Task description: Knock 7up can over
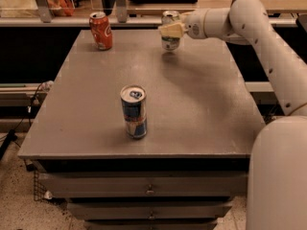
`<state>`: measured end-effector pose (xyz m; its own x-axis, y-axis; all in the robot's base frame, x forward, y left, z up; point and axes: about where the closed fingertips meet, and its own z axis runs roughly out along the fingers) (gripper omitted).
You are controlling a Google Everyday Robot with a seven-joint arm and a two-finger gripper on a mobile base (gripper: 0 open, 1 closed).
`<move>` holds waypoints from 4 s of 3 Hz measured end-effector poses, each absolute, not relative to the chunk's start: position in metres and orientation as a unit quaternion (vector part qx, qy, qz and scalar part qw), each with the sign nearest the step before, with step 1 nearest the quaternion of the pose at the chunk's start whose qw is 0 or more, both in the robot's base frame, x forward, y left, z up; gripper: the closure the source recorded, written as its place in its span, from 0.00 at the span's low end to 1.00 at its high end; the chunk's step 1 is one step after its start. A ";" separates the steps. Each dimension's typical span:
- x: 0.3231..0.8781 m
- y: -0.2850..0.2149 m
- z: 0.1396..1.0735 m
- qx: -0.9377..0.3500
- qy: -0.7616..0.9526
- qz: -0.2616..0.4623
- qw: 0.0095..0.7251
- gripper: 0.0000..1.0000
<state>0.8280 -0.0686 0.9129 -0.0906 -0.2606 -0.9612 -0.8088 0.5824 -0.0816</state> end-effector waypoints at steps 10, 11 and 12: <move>0.630 -0.070 0.897 -0.806 0.522 0.107 0.257 0.00; 0.642 -0.085 0.895 -0.768 0.559 0.134 0.282 0.00; 0.658 -0.108 0.897 -0.698 0.614 0.170 0.325 0.00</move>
Offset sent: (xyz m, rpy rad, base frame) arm -0.1164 -0.1048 0.0566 -0.4879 -0.0205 0.0334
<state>0.6575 -0.1080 0.8970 0.1873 -0.7475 -0.6373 -0.9688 -0.0331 -0.2458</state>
